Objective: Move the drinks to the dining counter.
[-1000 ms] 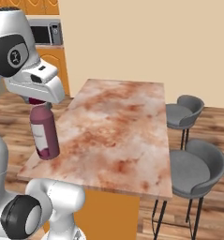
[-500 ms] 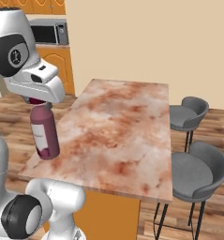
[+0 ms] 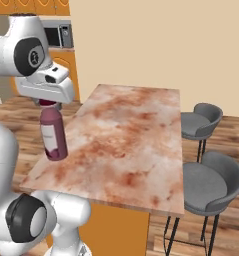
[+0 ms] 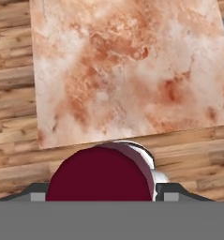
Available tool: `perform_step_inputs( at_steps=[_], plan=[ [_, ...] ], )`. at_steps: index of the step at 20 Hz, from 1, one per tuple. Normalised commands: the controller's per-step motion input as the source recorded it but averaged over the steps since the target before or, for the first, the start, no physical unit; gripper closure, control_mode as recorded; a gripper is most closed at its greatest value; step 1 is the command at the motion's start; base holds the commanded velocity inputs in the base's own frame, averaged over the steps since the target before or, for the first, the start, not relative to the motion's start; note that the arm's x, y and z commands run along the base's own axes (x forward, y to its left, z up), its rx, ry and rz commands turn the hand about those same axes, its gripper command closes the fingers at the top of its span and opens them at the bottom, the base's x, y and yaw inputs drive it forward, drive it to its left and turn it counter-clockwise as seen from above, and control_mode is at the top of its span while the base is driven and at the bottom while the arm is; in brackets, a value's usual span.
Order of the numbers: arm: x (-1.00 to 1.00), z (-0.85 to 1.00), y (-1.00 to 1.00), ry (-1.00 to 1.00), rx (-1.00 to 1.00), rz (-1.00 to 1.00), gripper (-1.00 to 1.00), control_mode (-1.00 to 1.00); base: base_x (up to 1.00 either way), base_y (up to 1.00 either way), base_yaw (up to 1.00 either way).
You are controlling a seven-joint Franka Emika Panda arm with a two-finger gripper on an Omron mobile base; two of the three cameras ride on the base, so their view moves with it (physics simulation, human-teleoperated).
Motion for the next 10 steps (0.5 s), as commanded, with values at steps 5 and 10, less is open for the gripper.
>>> perform_step_inputs(
  at_steps=[5, 10],
  plan=[
    [0.46, -0.32, 0.03, 0.00, 0.03, 0.00, 1.00, -1.00, 0.00, 0.00, 0.00],
    [0.54, -0.35, 0.02, 0.00, 0.01, 0.00, 1.00, -1.00, 0.00, 0.00, 0.00]
  ],
)
